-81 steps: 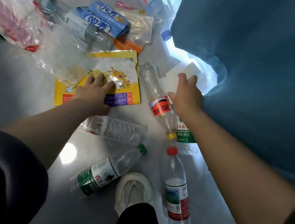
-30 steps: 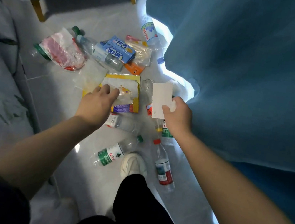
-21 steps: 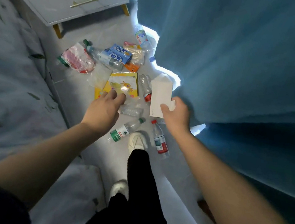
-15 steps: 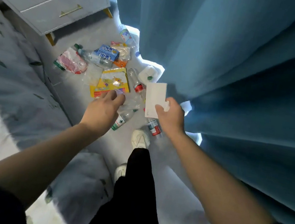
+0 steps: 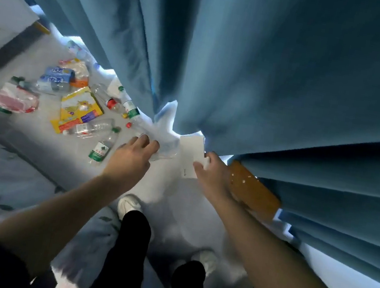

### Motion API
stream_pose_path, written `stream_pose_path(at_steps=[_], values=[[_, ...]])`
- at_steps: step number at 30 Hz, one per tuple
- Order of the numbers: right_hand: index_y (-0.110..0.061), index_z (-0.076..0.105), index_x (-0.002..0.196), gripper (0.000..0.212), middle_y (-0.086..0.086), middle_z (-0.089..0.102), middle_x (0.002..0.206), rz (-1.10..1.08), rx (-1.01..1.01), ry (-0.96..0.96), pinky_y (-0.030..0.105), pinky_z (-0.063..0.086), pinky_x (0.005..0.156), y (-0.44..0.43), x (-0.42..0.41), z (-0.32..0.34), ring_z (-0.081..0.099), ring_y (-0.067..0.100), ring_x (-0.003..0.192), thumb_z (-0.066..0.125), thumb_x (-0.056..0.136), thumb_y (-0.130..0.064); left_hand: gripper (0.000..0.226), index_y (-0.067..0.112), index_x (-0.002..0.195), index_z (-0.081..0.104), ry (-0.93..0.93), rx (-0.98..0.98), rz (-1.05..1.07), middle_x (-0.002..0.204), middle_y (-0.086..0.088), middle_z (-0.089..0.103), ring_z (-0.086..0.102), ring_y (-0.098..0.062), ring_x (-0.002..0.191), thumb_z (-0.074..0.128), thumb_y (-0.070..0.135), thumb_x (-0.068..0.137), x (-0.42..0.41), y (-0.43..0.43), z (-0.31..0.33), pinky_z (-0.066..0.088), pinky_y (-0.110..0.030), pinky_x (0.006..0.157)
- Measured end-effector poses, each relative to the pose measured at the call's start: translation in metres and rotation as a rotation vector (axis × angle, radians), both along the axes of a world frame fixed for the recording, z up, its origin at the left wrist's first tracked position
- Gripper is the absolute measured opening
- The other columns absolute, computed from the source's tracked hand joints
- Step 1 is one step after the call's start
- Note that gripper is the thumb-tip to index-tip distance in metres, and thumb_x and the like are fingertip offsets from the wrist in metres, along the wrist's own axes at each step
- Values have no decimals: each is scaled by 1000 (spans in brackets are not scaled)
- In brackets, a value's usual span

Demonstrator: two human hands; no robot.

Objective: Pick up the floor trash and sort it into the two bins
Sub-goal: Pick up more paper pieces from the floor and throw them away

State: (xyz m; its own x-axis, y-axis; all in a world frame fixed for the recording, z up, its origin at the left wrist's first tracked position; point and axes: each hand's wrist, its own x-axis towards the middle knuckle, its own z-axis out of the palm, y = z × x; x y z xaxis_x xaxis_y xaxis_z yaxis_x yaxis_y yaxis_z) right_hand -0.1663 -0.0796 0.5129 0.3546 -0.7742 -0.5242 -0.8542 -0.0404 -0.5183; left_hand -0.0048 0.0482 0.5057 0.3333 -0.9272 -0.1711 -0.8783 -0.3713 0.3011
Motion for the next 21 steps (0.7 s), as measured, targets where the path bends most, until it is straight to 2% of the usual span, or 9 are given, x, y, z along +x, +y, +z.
stream_pose_path(at_steps=[4, 9, 13, 18, 21], values=[[-13, 58, 101, 20, 4, 61, 86, -87, 21, 27, 30, 34, 66, -3, -115, -1, 57, 25, 83, 59, 86, -25, 43, 7, 91, 58, 2, 1, -110, 82, -15, 55, 57, -37, 72, 69, -8, 52, -100, -25, 2, 48, -37, 48], [-17, 58, 109, 25, 5, 67, 101, -311, 59, 96, 41, 53, 80, 8, -271, 2, 62, 25, 91, 56, 87, -29, 44, 7, 91, 61, 23, 29, -315, 78, -12, 56, 57, -31, 65, 74, -11, 53, -230, -58, 13, 49, -33, 48], [-15, 58, 113, 27, 8, 67, 103, -582, 87, 123, 41, 52, 78, 18, -379, -1, 62, 28, 91, 56, 87, -24, 47, 7, 86, 60, -5, 63, -518, 76, -12, 56, 57, -30, 61, 76, -9, 46, -324, -87, 20, 45, -30, 42], [-9, 56, 120, 34, 12, 66, 108, -867, 165, 127, 34, 47, 74, 40, -496, -37, 61, 29, 97, 55, 89, -23, 37, 8, 90, 56, 47, 174, -763, 84, -13, 55, 58, -33, 70, 71, -6, 59, -435, -112, -4, 45, -35, 48], [-4, 57, 104, 23, 7, 61, 88, -1000, 197, 130, 33, 41, 65, 56, -555, -75, 57, 26, 85, 54, 89, -21, 35, 7, 98, 58, 74, 202, -844, 97, -14, 55, 58, -35, 82, 63, -6, 66, -495, -124, -47, 49, -41, 54]])
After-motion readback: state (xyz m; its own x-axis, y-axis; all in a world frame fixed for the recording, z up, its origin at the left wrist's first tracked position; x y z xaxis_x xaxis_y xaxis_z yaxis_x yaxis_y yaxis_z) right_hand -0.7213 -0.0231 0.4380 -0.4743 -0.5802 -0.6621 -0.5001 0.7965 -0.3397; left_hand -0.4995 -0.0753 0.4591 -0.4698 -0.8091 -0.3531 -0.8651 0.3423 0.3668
